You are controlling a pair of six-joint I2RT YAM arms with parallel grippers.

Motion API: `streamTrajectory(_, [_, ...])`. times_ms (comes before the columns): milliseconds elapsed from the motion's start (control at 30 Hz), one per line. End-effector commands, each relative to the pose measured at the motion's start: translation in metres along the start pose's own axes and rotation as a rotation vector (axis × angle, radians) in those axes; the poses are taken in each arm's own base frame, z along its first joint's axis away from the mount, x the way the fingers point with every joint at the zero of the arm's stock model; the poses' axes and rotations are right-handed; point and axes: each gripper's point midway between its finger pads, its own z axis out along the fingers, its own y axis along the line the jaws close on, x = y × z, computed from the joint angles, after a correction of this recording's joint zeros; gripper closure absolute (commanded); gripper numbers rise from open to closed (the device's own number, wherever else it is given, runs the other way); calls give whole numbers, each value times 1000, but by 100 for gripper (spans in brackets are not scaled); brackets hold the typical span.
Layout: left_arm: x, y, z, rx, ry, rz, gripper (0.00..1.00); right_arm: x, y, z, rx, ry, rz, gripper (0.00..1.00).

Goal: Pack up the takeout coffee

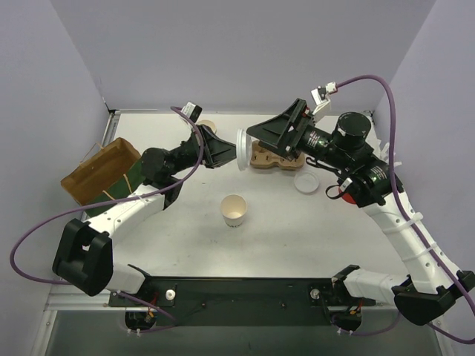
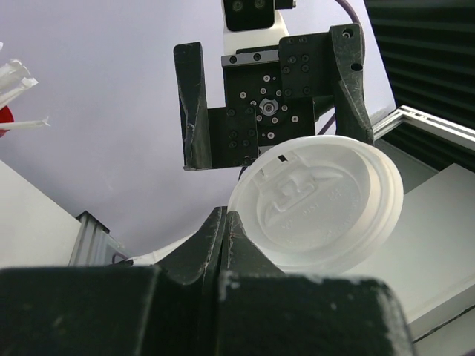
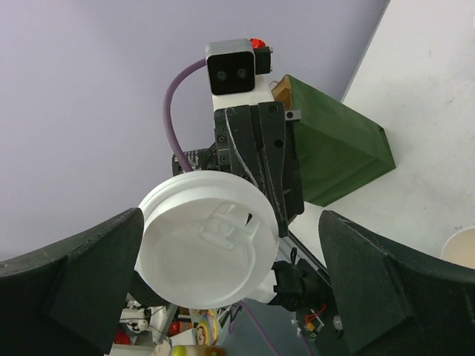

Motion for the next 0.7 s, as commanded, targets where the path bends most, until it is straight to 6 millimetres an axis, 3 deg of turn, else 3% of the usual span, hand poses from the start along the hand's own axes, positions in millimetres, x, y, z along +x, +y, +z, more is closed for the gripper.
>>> streamTrajectory(0, [3,-18,3,47,35,139,100,-6,21,-2,-40,-26,30,2])
streamTrajectory(167, [1,-13,5,28,40,144,100,9,24,4,-68,18,82,1])
streamTrajectory(233, [0,-11,5,24,41,144,100,7,30,3,-99,5,78,1])
streamTrajectory(667, [-7,-14,5,40,21,151,100,7,26,-5,-114,-41,124,1])
